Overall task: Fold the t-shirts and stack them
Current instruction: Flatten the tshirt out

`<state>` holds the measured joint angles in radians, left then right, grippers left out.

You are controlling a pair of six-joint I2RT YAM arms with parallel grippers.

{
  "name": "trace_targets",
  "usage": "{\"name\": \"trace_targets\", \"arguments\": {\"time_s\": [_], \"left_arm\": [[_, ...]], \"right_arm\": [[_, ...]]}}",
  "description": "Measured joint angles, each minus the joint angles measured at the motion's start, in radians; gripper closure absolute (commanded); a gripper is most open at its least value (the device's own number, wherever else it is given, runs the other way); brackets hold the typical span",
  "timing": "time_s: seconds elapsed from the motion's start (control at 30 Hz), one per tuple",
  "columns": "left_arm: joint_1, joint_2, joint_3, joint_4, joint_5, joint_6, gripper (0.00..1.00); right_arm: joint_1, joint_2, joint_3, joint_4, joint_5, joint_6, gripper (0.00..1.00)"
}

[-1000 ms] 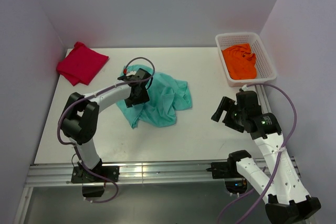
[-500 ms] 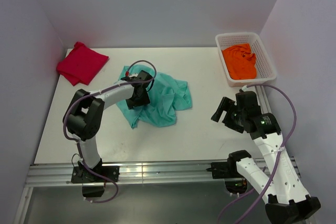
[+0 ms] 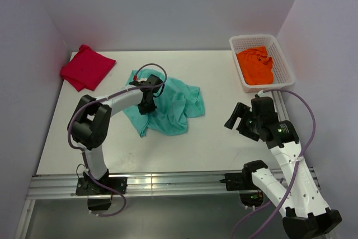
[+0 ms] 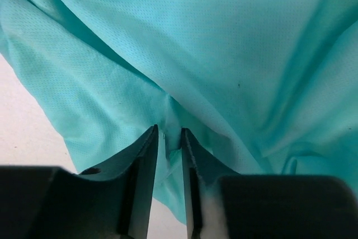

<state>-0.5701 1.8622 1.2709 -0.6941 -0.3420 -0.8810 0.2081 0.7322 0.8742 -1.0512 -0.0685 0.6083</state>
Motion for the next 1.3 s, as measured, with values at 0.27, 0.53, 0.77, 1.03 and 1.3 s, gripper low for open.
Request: {"name": "trace_targets", "arguments": {"time_s": [0.27, 0.53, 0.77, 1.03, 1.3], "left_arm": [[0.0, -0.127, 0.005, -0.047, -0.041, -0.019, 1.0], [0.015, -0.377, -0.01, -0.079, -0.059, -0.043, 1.0], [0.021, -0.494, -0.121, -0.099, -0.045, -0.061, 1.0], [0.022, -0.658, -0.205, -0.14, -0.029, -0.076, 1.0], [0.022, -0.754, -0.245, -0.183, -0.03, -0.08, 1.0]], "right_arm": [[0.003, 0.059, 0.052, 0.059, -0.051, -0.004, 0.11], [0.18, 0.463, 0.34, 0.147, -0.017, 0.01, 0.12], [0.352, 0.899, 0.58, 0.174, 0.029, 0.042, 0.14], [0.441, 1.198, 0.849, 0.134, 0.058, 0.061, 0.15], [0.489, 1.321, 1.012, 0.096, 0.084, 0.064, 0.16]]}}
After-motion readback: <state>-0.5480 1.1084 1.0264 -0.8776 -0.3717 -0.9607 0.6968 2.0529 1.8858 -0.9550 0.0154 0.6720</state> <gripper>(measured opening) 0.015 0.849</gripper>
